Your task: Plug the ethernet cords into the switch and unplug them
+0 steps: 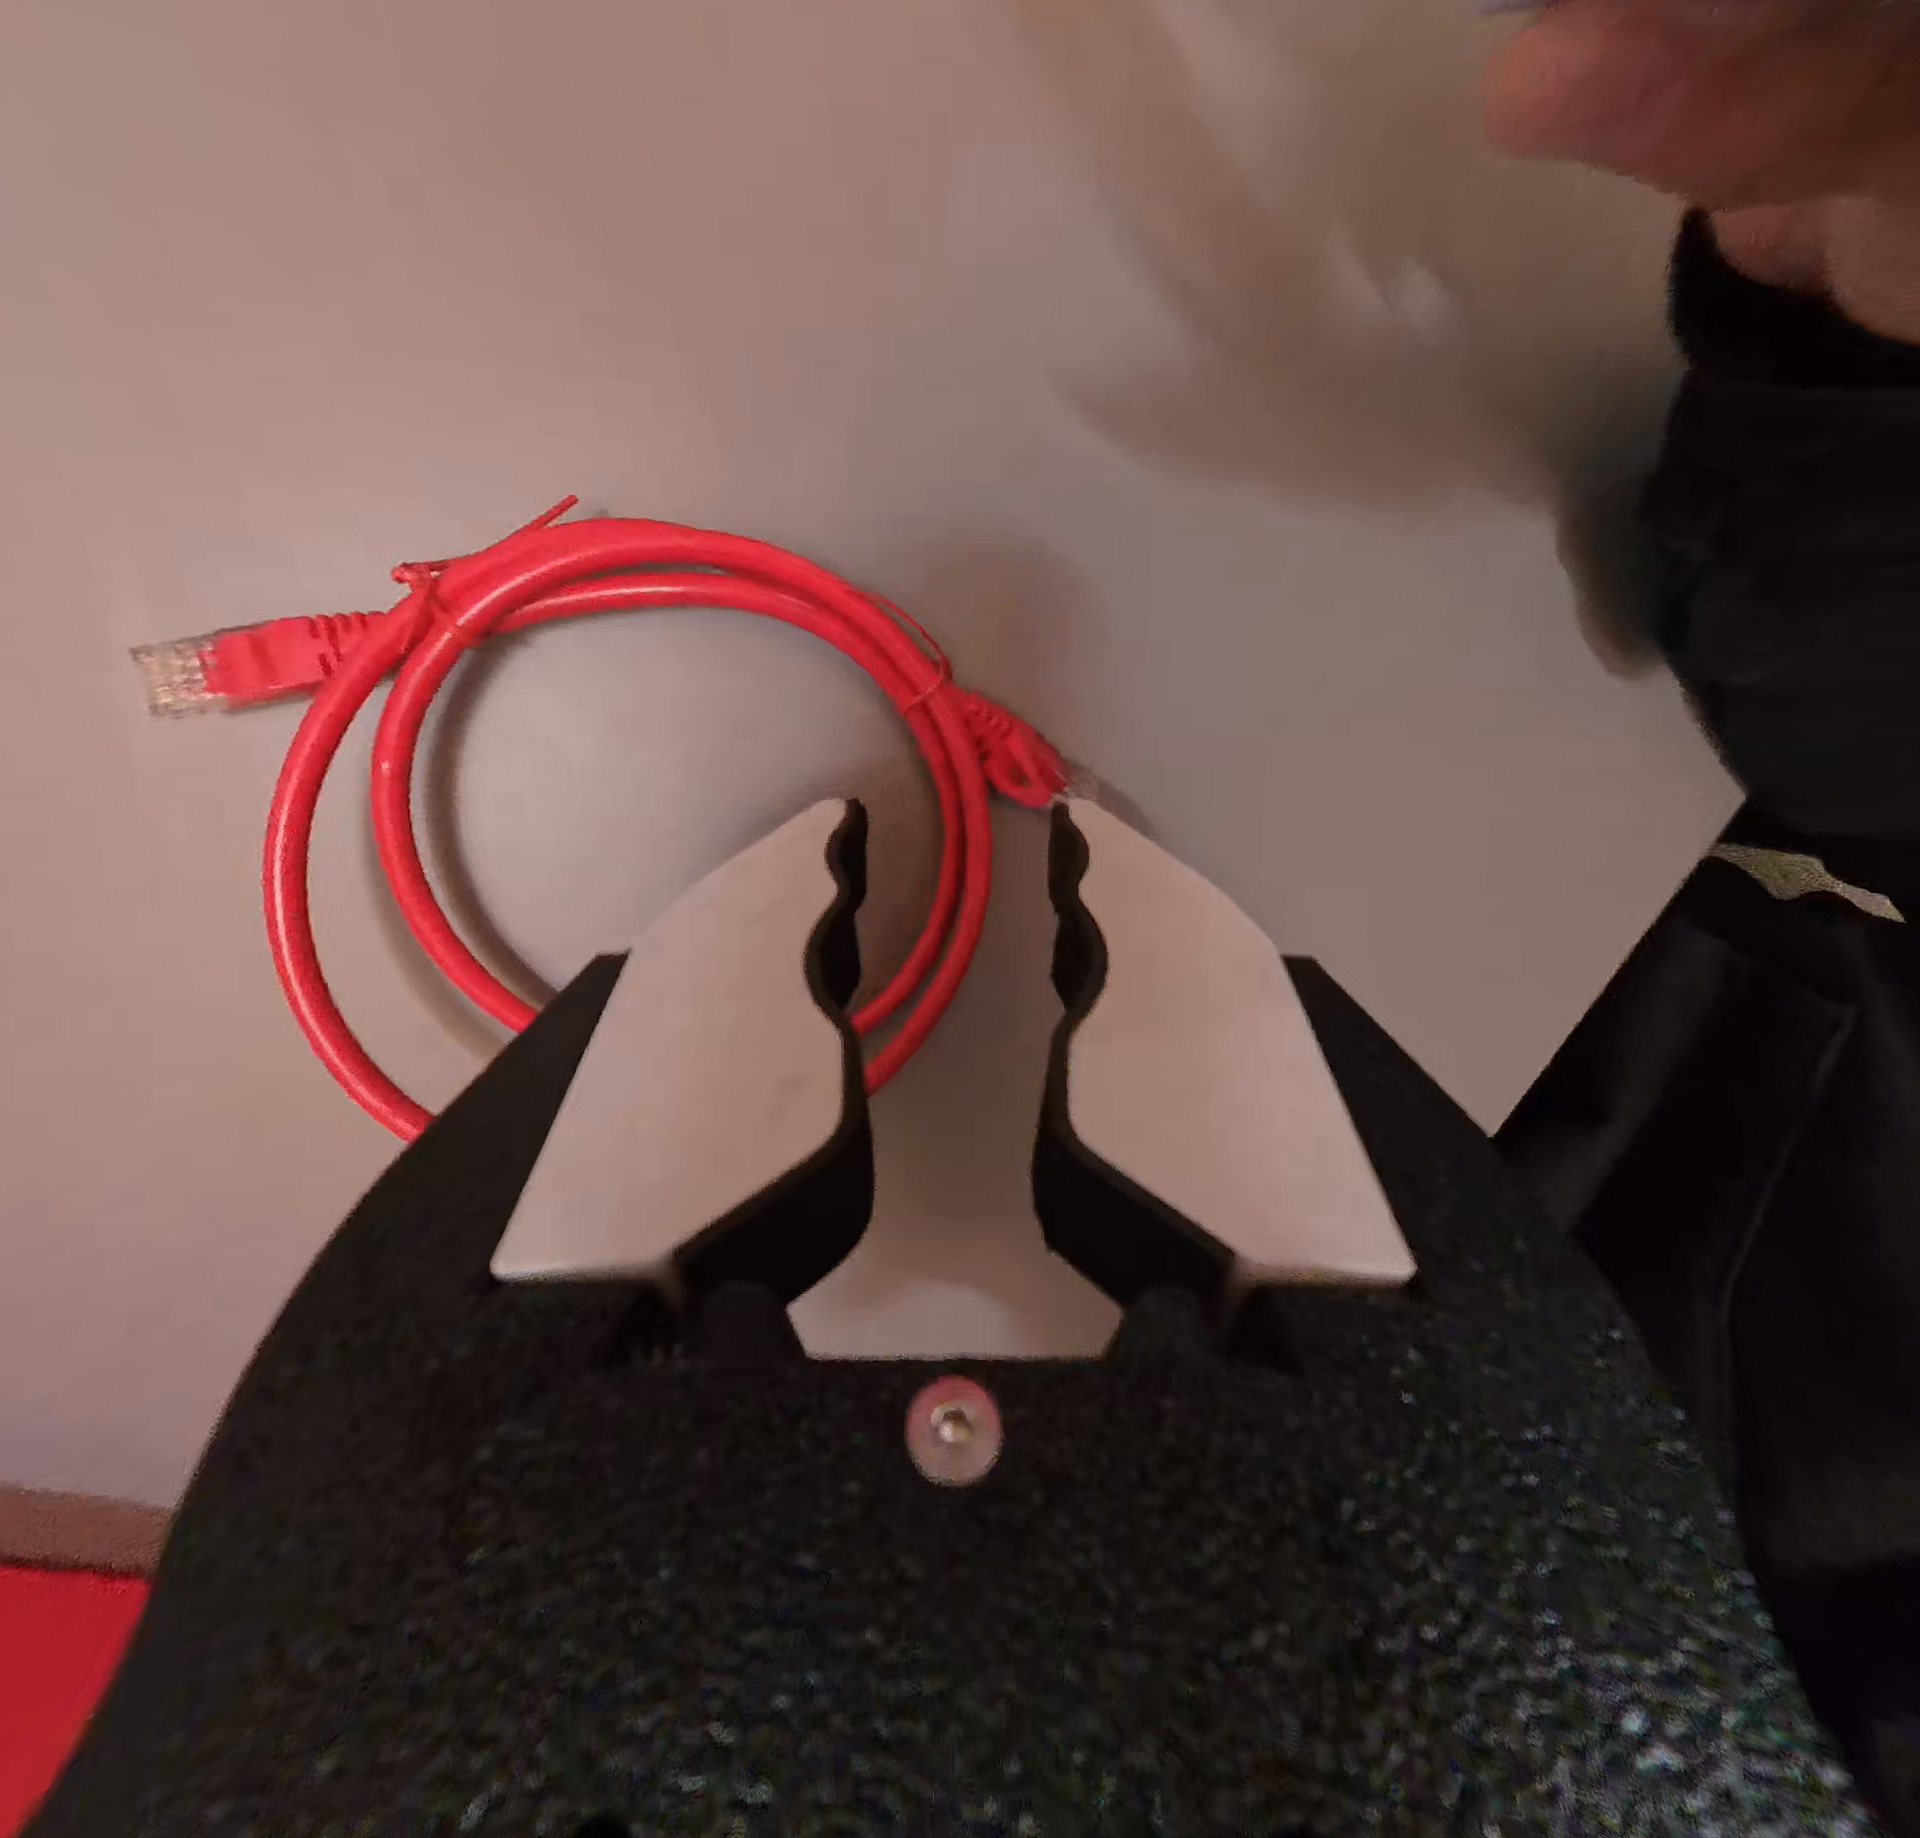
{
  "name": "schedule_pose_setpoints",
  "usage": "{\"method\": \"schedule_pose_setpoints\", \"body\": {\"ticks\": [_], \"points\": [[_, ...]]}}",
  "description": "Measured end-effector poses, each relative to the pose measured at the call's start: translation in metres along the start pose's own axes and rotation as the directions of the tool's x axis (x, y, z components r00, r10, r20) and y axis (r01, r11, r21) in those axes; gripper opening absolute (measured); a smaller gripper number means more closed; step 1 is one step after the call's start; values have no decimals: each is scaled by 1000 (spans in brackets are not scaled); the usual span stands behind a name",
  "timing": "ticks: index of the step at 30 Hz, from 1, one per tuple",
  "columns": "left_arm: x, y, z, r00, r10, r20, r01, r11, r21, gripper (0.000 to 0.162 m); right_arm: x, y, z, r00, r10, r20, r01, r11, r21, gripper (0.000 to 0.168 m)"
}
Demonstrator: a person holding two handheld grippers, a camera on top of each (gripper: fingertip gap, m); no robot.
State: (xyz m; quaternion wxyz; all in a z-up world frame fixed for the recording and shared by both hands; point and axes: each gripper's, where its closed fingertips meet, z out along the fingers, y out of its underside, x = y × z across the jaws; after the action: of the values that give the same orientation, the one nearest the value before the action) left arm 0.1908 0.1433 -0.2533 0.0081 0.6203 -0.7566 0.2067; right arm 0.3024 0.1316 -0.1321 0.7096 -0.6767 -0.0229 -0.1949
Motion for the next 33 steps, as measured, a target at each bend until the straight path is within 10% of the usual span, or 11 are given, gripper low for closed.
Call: {"method": "schedule_pose_setpoints", "body": {"ticks": [9,22,28,33], "points": [[-11,-13,31,998,-43,54,49,992,-113,47,13,6,-3,1000,12,-24,-12,1000,-13,76],[-31,-19,50,983,69,171,-48,991,-125,21,23,5,-8,996,88,-31,-87,996,35,76],[11,-40,14,981,82,-179,-32,963,266,11,11,-10,-10,992,106,70,-114,987,112,76],[12,-68,-78,976,200,-90,-100,771,628,11,-12,-26,-12,956,175,237,-223,956,190,76]]}}
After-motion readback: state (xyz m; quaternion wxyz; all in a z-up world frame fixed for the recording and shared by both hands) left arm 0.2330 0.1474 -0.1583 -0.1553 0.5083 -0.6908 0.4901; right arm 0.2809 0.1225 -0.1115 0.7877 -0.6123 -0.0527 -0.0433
